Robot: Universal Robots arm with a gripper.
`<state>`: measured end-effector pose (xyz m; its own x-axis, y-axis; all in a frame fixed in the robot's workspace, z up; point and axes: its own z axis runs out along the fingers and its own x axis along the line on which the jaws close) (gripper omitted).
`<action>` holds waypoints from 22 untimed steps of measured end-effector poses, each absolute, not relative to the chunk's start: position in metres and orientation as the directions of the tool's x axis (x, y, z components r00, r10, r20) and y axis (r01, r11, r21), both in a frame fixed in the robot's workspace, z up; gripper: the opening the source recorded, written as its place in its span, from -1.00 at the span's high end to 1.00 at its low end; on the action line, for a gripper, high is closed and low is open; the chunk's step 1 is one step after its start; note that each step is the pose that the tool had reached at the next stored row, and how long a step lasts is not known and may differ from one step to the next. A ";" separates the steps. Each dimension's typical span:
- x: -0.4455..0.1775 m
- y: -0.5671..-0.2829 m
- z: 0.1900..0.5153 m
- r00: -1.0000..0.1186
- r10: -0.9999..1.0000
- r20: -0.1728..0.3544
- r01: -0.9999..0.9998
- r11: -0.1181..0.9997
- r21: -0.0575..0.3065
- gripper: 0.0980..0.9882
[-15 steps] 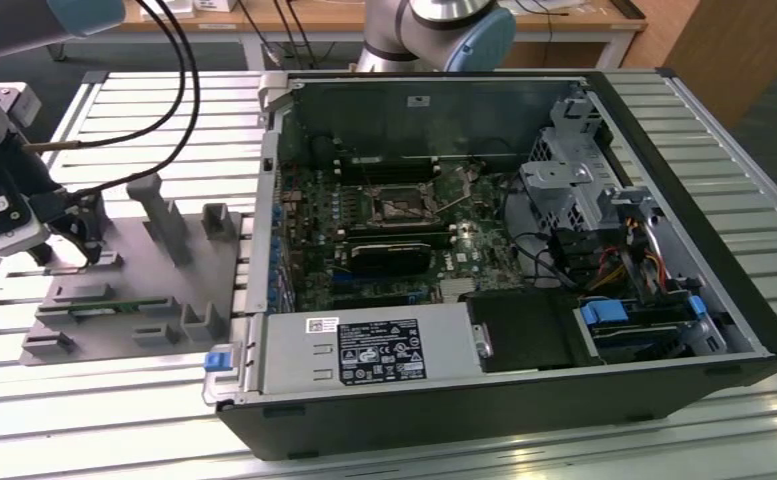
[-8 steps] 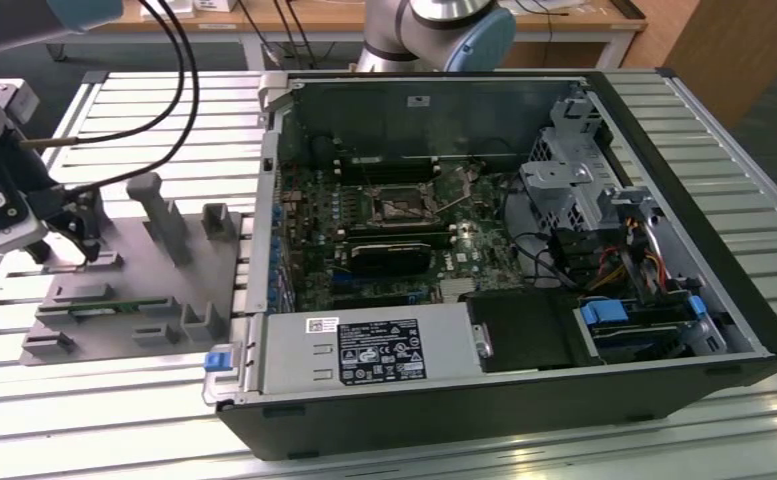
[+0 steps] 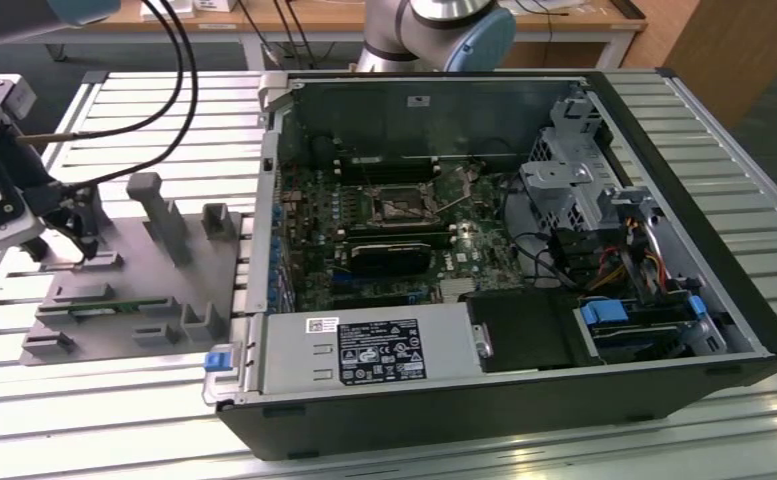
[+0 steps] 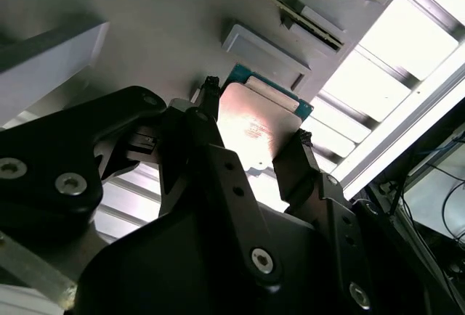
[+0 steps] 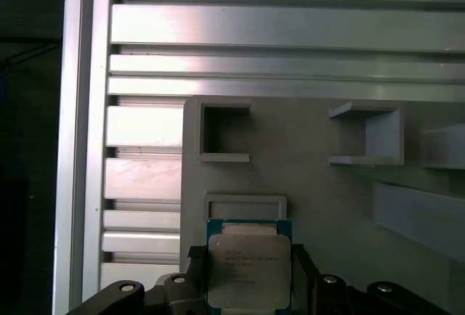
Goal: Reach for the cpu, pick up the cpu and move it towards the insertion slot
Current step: 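Pick up the cpu and move it towards the insertion slot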
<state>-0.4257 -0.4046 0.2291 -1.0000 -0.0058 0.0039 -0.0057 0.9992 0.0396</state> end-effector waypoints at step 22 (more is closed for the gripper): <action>-0.426 -0.404 0.241 -1.000 -0.006 0.004 -0.006 0.999 0.039 0.00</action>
<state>-0.4257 -0.4041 0.2407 -1.0000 -0.0058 0.0039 -0.0057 0.9992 0.0394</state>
